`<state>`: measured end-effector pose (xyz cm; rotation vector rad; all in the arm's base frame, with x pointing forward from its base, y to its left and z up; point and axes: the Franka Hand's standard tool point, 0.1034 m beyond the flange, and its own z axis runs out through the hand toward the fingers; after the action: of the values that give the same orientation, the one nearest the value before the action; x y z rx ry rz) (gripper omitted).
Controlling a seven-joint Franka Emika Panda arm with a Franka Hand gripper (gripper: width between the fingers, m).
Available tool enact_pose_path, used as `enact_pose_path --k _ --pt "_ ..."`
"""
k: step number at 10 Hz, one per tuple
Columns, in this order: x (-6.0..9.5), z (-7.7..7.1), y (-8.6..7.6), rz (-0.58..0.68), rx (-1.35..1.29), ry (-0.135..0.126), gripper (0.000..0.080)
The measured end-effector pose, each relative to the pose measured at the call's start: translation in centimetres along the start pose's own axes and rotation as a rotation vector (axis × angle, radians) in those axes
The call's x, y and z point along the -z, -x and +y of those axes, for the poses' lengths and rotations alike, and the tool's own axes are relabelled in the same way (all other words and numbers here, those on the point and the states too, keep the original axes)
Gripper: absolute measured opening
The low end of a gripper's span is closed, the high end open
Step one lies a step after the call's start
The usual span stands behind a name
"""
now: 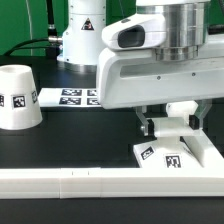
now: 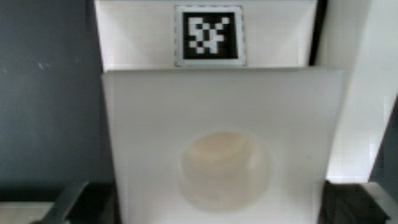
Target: Assemble lamp
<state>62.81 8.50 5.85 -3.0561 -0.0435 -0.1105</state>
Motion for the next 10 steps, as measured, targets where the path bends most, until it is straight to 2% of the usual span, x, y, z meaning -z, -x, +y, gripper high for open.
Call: enact_pose_path --k 2,6,7,8,9,10 --pt "0.1 0.0 -0.7 0.01 -0.003 -0.001 0.0534" --pt "0.0 0.0 -0.6 0.009 -0.002 -0.003 0.0535" --pt "0.0 0.0 -0.6 0.009 -0.002 -0.003 0.0658" --pt "0.0 0.0 -0.6 0.009 -0.002 -0.003 0.0692" --pt "0.0 0.0 -0.4 0.008 -0.003 -0.002 0.0692" --pt "0.6 0.2 0.7 -0.001 -0.012 -0.002 0.0698"
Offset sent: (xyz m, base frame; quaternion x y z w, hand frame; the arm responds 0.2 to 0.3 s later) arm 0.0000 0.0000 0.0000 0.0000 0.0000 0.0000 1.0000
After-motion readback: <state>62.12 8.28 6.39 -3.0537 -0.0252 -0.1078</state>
